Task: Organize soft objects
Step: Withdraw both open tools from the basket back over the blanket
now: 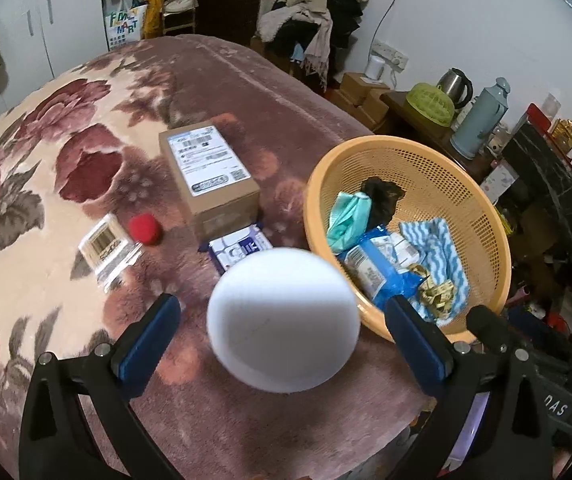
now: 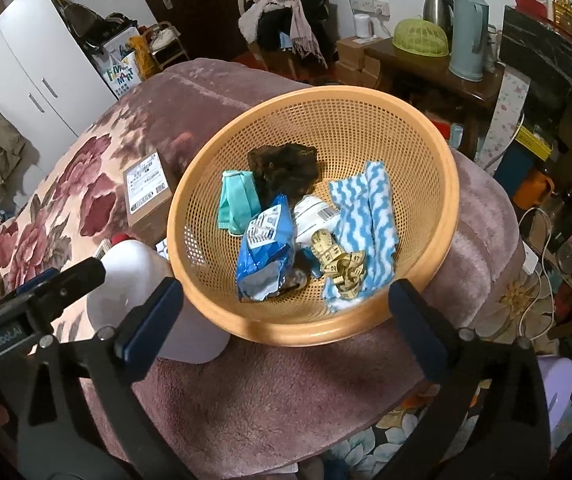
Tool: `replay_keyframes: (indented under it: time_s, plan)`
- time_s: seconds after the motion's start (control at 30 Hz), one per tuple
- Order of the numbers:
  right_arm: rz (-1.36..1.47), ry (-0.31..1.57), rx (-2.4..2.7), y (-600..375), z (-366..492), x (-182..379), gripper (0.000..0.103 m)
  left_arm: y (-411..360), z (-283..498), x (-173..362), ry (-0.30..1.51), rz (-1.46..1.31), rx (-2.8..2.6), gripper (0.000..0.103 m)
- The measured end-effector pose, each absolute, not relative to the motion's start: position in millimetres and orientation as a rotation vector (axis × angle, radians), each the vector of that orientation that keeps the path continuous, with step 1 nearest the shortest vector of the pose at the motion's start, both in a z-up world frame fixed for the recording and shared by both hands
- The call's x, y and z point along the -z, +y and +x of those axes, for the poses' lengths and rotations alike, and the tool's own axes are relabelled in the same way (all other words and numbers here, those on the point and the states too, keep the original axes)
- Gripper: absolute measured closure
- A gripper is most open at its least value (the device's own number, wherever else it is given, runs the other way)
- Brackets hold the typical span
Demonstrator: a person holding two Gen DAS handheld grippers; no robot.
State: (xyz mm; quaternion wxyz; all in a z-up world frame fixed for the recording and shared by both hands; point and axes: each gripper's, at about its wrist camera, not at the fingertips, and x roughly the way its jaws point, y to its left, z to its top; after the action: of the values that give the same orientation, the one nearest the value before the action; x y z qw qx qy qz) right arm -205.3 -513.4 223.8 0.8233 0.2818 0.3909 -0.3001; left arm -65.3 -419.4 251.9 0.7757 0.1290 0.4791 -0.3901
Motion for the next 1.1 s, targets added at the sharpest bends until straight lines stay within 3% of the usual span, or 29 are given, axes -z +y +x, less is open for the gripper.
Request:
replay_keyframes:
  time_s: [1.1]
  plan:
    - [0.479,0.841,0.576,-457.1,-163.5,-248.4,0.000,-337.9,-27.4,-249.2,1.067,0.186,0.756,0.001]
